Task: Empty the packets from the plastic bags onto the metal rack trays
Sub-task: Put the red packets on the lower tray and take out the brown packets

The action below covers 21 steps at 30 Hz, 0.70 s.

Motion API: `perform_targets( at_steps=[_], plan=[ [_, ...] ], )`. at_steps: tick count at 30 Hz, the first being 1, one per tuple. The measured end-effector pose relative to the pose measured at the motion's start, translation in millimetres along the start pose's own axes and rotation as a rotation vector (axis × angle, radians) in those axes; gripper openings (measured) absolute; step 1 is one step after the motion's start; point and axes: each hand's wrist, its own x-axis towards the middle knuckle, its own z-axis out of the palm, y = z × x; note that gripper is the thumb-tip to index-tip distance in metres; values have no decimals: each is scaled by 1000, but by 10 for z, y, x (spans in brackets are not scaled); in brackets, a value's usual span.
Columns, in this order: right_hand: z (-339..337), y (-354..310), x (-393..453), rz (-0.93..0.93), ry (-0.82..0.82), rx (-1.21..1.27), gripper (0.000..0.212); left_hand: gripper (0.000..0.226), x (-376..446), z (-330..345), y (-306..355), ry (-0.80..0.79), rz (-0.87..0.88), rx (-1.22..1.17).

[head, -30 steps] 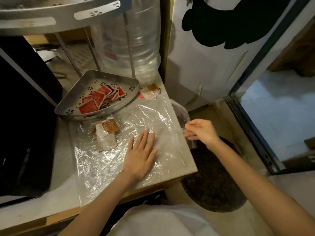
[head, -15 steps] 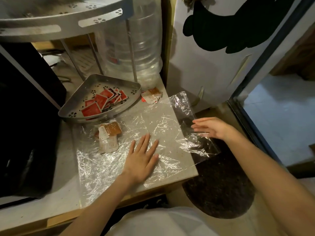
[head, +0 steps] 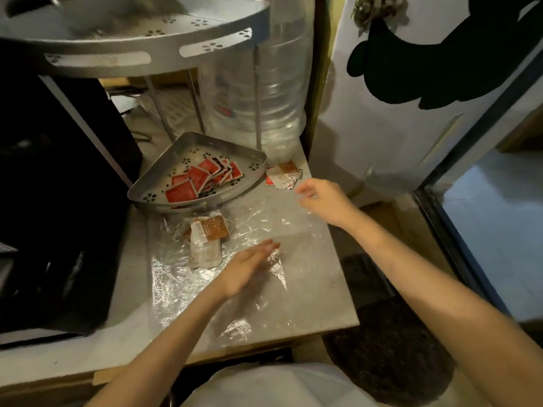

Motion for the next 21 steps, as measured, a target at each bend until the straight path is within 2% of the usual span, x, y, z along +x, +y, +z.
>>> perform_targets(
  at_steps=[2, 4, 7, 9, 12, 14, 17, 21],
  plan=[
    [179, -151, 82, -70, -93, -48, 33, 30, -57, -145, 49, 167, 42, 26],
    [367, -292, 176, -136, -186, -72, 39, 23, -152, -277, 50, 317, 72, 164],
    [634, -502, 284, -218, -312, -105, 51, 26, -365, -431, -16, 588, 45, 311],
    [774, -640, 332, -259, -395, -117, 62, 41, -481, -493, -140, 745, -89, 358],
    [942, -795, 396, -338, -502, -185, 78, 66, -562, -508, -364, 748, -369, 293],
    [1035, -856, 416, -379, -538, -271, 85, 76, -562, -515, -442, 717, -484, 242],
    [1130, -874, 454, -394, -545, -363, 91, 70, -511, -534, -424, 696, -557, 205],
    [1173, -896, 489, -408, -519, -450, 94, 57, -435, -545, -347, 649, -530, 123]
  ],
)
